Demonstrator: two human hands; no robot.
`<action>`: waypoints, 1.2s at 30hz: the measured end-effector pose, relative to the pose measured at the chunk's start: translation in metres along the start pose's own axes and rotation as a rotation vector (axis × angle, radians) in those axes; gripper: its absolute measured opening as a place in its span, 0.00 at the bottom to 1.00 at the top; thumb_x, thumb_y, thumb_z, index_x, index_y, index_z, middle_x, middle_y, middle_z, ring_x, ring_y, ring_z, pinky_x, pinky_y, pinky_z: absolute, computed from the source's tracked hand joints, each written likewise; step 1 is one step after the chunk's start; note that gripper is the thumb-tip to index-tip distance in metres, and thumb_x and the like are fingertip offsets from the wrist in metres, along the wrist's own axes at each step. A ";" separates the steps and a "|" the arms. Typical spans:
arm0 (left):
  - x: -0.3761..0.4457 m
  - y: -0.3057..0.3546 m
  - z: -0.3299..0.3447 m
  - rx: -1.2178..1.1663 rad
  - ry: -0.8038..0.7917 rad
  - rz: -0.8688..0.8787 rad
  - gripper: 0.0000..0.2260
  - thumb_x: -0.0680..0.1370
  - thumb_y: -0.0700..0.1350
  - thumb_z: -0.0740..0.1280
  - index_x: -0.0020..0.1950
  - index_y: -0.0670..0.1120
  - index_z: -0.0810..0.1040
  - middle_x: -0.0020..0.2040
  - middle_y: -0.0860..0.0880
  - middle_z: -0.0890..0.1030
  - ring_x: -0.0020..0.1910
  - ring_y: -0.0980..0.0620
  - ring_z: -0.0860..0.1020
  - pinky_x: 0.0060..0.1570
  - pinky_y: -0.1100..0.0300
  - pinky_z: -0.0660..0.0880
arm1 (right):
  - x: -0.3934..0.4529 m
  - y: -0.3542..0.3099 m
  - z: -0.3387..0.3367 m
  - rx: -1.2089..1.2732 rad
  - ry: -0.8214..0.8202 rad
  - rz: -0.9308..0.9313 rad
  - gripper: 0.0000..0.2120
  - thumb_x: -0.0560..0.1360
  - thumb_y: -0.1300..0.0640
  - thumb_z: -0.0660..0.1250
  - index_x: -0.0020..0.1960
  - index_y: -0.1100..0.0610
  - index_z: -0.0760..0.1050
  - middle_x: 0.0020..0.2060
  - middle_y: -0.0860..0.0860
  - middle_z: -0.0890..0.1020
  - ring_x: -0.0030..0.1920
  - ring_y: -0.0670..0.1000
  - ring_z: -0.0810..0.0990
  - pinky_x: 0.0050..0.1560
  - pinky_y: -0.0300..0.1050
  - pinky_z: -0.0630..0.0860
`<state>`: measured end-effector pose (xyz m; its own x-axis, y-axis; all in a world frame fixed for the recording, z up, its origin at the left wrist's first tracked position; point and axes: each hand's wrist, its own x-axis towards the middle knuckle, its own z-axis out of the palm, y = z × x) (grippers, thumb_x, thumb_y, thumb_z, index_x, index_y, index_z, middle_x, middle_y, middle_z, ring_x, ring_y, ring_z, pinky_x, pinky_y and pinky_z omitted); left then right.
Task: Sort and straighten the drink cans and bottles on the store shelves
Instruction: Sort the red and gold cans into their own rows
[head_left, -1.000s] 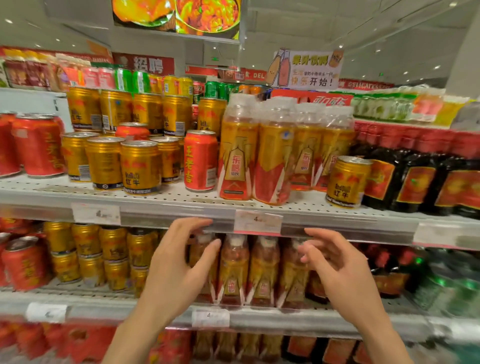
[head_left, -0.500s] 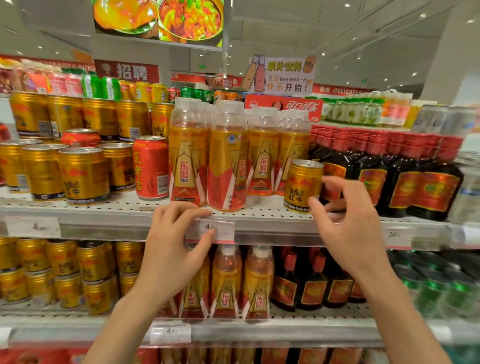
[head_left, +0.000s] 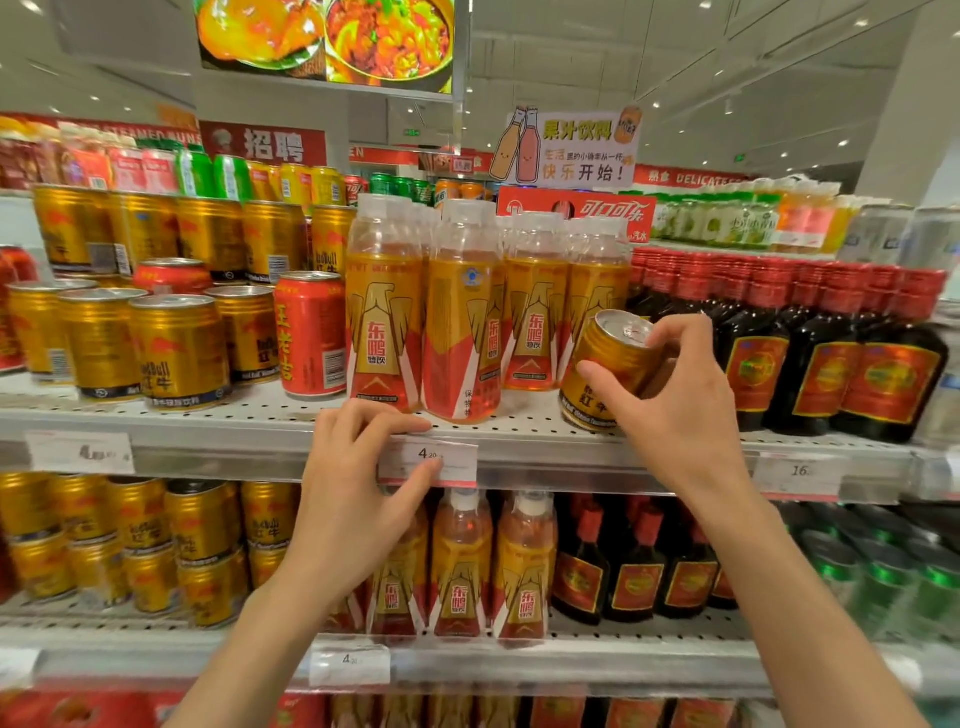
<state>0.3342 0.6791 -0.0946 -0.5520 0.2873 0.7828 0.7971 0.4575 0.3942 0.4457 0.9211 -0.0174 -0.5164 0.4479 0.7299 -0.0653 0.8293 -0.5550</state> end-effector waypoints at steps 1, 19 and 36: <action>0.000 0.000 0.000 0.001 -0.001 -0.001 0.14 0.73 0.49 0.76 0.57 0.51 0.81 0.51 0.55 0.73 0.55 0.55 0.68 0.58 0.74 0.61 | -0.003 -0.003 -0.002 0.075 -0.012 0.023 0.26 0.70 0.41 0.76 0.56 0.49 0.64 0.51 0.47 0.77 0.47 0.51 0.81 0.45 0.49 0.80; -0.007 -0.067 -0.079 0.149 -0.069 0.080 0.13 0.76 0.50 0.70 0.58 0.48 0.82 0.56 0.53 0.77 0.60 0.52 0.71 0.58 0.70 0.65 | -0.082 -0.080 0.060 0.434 -0.355 0.170 0.23 0.67 0.48 0.79 0.53 0.48 0.68 0.48 0.40 0.83 0.45 0.47 0.86 0.45 0.54 0.85; 0.020 -0.205 -0.190 0.132 -0.182 0.291 0.10 0.75 0.52 0.72 0.53 0.48 0.81 0.48 0.52 0.75 0.50 0.52 0.72 0.41 0.59 0.76 | -0.102 -0.228 0.171 0.220 -0.165 0.115 0.21 0.68 0.48 0.80 0.50 0.46 0.68 0.48 0.43 0.79 0.38 0.42 0.80 0.35 0.36 0.77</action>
<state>0.2058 0.4311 -0.0680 -0.3509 0.5610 0.7498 0.8952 0.4358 0.0928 0.3676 0.6291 -0.0332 -0.6618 0.4597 0.5922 -0.1721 0.6757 -0.7168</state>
